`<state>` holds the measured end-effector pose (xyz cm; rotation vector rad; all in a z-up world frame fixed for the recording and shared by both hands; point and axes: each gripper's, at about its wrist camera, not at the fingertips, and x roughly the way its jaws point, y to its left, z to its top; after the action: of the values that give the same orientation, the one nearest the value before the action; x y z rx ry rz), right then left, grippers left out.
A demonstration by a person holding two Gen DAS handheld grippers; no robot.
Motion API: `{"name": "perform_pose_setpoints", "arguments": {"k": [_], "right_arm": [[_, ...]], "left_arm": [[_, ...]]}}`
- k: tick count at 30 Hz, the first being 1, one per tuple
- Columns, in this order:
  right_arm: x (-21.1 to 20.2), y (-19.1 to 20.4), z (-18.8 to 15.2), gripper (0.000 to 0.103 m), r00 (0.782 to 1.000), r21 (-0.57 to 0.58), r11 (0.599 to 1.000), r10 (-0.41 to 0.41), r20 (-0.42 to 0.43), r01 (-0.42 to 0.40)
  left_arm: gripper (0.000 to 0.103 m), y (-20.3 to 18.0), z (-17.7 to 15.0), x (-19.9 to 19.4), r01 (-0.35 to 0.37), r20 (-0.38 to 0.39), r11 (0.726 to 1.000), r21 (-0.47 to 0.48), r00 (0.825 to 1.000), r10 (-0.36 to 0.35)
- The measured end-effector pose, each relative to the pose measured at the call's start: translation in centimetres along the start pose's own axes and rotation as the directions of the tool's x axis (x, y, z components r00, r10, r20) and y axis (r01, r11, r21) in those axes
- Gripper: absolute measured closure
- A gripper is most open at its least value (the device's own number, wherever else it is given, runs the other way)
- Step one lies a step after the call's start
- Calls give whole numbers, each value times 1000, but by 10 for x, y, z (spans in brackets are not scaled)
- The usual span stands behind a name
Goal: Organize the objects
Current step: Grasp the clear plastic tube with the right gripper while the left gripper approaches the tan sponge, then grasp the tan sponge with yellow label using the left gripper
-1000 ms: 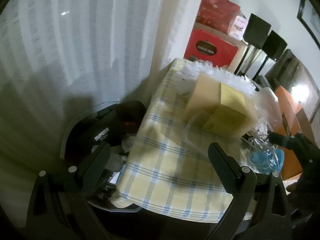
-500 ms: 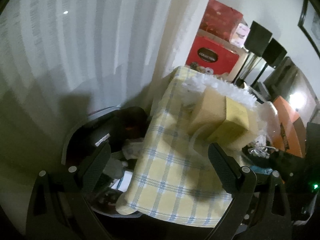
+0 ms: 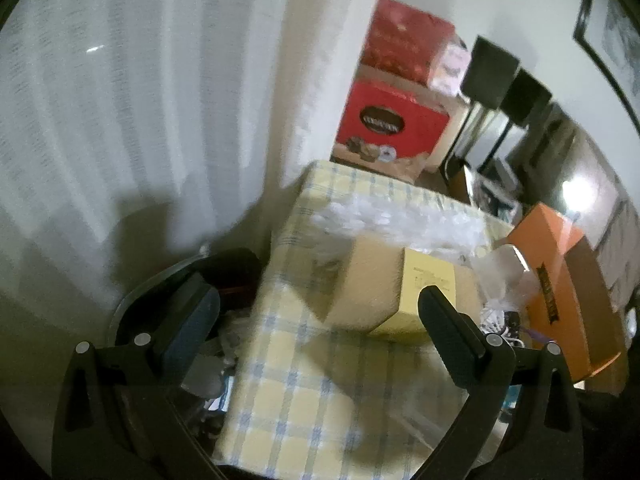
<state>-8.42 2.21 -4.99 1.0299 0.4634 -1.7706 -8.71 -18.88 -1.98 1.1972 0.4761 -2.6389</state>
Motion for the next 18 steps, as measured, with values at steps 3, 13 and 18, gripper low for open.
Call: {"name": "perform_pose_setpoints", "arguments": {"k": [3,13,18], "right_arm": [[-21,-4,-9,45,1000,48,999,-9,23,7],[-84,-31,-41,45,994,185,982,-61,91,44],[-106,-42,-53,45,991,204,977,-80,110,56]], "left_arm": [[4,-14,4,15,-13,-17,1000,27,1000,13],[4,-30,-5,40,-42,-64,998,50,997,45],[3,-25,-9,43,-47,-74,998,52,996,51]]}}
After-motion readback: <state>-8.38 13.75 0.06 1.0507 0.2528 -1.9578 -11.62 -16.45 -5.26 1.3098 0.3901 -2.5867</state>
